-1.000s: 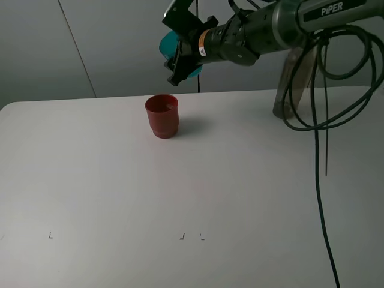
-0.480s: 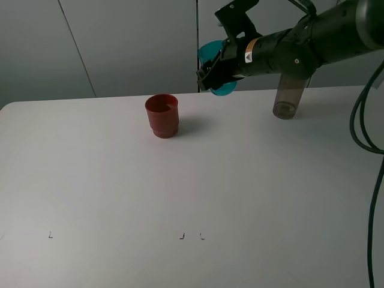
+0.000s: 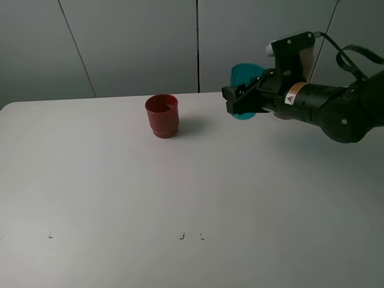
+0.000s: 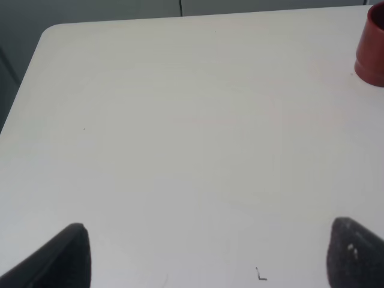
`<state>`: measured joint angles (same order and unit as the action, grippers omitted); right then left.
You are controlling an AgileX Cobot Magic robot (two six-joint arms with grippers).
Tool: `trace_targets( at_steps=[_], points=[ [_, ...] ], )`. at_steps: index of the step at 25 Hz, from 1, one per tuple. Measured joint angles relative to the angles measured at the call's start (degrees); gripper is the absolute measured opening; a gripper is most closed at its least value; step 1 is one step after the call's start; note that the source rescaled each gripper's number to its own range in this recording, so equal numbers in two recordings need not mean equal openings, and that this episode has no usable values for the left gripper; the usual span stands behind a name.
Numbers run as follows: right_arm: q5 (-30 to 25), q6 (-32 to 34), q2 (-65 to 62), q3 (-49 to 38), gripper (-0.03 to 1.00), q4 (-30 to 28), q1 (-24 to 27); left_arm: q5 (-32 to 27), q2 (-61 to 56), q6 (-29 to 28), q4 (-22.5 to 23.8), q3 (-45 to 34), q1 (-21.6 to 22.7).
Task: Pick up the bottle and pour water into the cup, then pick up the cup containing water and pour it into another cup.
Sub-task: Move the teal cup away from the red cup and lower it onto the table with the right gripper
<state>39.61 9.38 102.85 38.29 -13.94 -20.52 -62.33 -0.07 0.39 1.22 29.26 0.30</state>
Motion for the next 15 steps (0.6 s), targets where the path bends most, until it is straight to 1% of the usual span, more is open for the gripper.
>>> trace_targets(
  at_steps=[2, 7, 11, 15],
  points=[
    [0.9, 0.0, 0.0, -2.1, 0.08, 0.2, 1.0, 0.0, 0.0, 0.0, 0.0, 0.0, 0.0],
    [3.2, -0.1, 0.0, -6.5, 0.08, 3.1, 2.1, 0.0, 0.0, 0.0, 0.0, 0.0, 0.0],
    [3.7, -1.7, 0.4, -8.7, 0.08, 5.6, 2.2, 0.0, 0.0, 0.0, 0.0, 0.0, 0.0],
    [4.8, -3.2, 3.4, -9.4, 0.08, 6.0, 2.2, 0.0, 0.0, 0.0, 0.0, 0.0, 0.0]
  ],
)
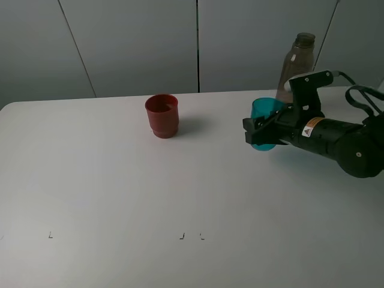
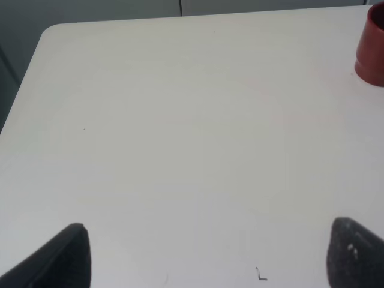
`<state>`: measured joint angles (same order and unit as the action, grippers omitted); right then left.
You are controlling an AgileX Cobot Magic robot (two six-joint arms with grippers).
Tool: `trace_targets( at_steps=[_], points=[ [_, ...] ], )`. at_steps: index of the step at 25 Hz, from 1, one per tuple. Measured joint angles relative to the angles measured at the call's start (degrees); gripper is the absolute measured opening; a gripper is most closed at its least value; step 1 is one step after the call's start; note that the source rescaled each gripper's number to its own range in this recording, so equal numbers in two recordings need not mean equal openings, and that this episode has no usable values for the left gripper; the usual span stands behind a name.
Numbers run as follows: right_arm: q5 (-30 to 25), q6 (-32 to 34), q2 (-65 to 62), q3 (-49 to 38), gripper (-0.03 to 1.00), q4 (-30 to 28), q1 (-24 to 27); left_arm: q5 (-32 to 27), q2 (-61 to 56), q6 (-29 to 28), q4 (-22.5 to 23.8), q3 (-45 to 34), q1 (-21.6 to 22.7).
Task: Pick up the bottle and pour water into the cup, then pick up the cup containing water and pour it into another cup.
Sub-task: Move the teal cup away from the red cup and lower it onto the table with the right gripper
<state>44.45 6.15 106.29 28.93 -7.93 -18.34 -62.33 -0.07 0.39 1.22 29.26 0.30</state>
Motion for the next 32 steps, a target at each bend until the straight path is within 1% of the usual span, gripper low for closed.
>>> trace_targets(
  at_steps=[2, 9, 11, 15, 25, 32],
  points=[
    [1.0, -0.2, 1.8, 0.0, 0.08, 0.1, 0.0, 0.0, 0.0, 0.0, 0.0, 0.0, 0.0],
    [8.3, -0.3, 7.4, -0.1, 0.08, 1.5, 0.0, 0.0, 0.0, 0.0, 0.0, 0.0, 0.0],
    [9.6, -0.2, 8.5, -0.1, 0.08, 1.9, 0.0, 0.0, 0.0, 0.0, 0.0, 0.0, 0.0],
    [10.0, -0.1, 9.2, -0.1, 0.08, 2.9, 0.0, 0.0, 0.0, 0.0, 0.0, 0.0, 0.0],
    [10.3, 0.0, 9.2, -1.3, 0.08, 2.8, 0.0, 0.0, 0.0, 0.0, 0.0, 0.0, 0.0],
    [9.4, 0.0, 9.5, -1.5, 0.08, 2.7, 0.0, 0.0, 0.0, -0.4, 0.0, 0.0, 0.0]
  ],
)
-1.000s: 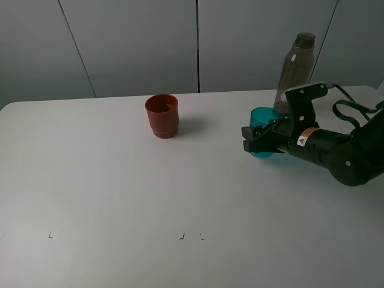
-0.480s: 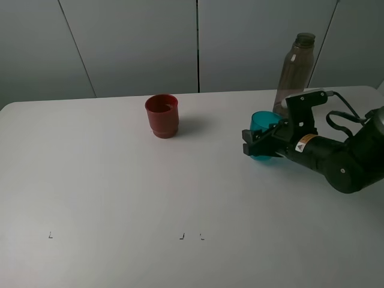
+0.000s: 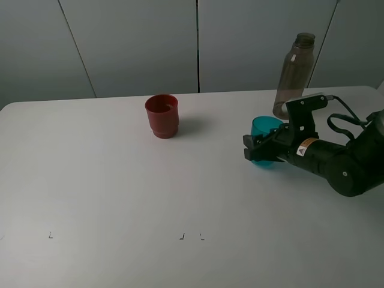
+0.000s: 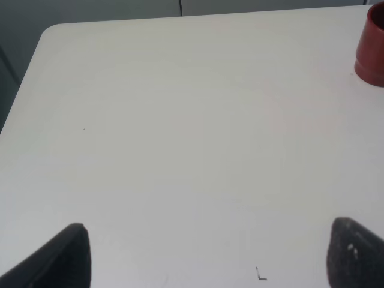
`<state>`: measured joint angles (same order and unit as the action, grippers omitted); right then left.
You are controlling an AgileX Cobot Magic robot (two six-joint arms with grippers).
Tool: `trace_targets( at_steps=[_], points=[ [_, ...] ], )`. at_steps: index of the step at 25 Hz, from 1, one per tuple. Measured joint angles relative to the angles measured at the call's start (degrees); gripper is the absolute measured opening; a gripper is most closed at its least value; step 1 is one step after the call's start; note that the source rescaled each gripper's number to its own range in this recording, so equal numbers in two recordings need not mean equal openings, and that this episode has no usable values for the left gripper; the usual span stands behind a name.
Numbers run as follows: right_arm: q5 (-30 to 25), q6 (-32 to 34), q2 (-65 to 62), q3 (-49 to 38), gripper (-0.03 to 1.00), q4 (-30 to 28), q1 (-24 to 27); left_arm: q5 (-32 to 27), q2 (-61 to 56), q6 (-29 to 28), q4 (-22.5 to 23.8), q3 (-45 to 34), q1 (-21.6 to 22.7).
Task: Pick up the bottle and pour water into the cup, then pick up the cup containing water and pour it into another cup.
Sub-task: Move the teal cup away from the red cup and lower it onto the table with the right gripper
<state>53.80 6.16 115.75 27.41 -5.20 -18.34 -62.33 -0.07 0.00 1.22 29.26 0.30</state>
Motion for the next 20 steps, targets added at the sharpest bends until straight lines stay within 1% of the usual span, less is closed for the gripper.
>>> trace_targets(
  at_steps=[8, 9, 10, 11, 12, 13, 14, 15, 20],
  points=[
    [1.6, 0.6, 1.2, 0.0, 0.09, -1.1, 0.0, 0.0, 0.0, 0.0, 0.0, 0.0, 0.0],
    [1.6, 1.1, 1.3, 0.0, 0.18, -1.1, 0.0, 0.0, 0.0, 0.0, 0.0, 0.0, 0.0],
    [1.6, 1.7, 1.4, 0.0, 0.39, -1.1, 0.0, 0.0, 0.0, 0.0, 0.0, 0.0, 0.0],
    [1.5, 2.4, 1.4, 0.0, 0.66, -1.1, 0.0, 0.0, 0.0, 0.0, 0.0, 0.0, 0.0],
    [1.5, 3.1, 1.4, 0.0, 0.83, -1.1, 0.0, 0.0, 0.0, 0.0, 0.0, 0.0, 0.0],
    [1.5, 3.7, 1.4, 0.0, 0.93, -1.1, 0.0, 0.0, 0.0, 0.0, 0.0, 0.0, 0.0],
    [1.4, 3.9, 1.4, 0.0, 0.97, -1.1, 0.0, 0.0, 0.0, 0.0, 0.0, 0.0, 0.0],
    [1.0, 4.2, 1.4, 0.0, 0.99, -1.1, 0.0, 0.0, 0.0, 0.0, 0.0, 0.0, 0.0],
    [-3.5, 4.5, -1.4, -0.8, 0.99, -1.1, 0.0, 0.0, 0.0, 0.0, 0.0, 0.0, 0.0]
  ],
)
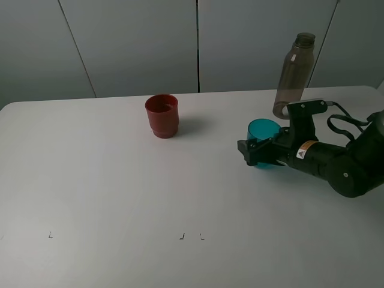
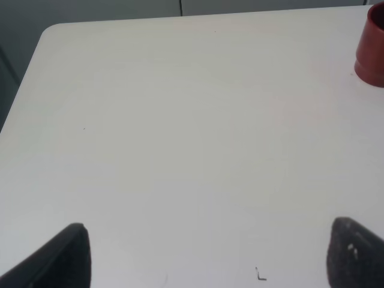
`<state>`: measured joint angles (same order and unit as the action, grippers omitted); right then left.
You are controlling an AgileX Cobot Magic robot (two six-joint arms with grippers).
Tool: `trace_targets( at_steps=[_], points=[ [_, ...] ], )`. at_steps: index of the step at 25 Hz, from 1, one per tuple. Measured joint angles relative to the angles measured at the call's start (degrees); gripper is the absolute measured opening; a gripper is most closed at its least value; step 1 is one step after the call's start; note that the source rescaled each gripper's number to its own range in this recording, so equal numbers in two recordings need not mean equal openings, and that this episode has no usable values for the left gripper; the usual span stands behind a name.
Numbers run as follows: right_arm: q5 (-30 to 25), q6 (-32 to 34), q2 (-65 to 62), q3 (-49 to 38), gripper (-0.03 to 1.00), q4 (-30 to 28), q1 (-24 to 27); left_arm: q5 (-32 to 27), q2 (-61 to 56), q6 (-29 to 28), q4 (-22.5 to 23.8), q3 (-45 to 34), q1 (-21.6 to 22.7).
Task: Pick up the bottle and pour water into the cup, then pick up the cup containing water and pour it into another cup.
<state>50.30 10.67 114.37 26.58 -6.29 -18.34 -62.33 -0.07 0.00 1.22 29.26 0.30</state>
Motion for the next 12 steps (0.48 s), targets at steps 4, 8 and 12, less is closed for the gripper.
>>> trace_targets(
  at_steps=[4, 8, 12],
  points=[
    [-9.9, 0.1, -7.1, -1.1, 1.00, 0.0, 0.0, 0.0, 0.0, 0.0, 0.0, 0.0, 0.0],
    [-26.6, 0.1, -16.7, -1.1, 1.00, 0.0, 0.0, 0.0, 0.0, 0.0, 0.0, 0.0, 0.0],
    [-42.9, 0.1, -28.4, -1.2, 1.00, 1.5, 0.0, 0.0, 0.0, 0.0, 0.0, 0.0, 0.0]
  ],
)
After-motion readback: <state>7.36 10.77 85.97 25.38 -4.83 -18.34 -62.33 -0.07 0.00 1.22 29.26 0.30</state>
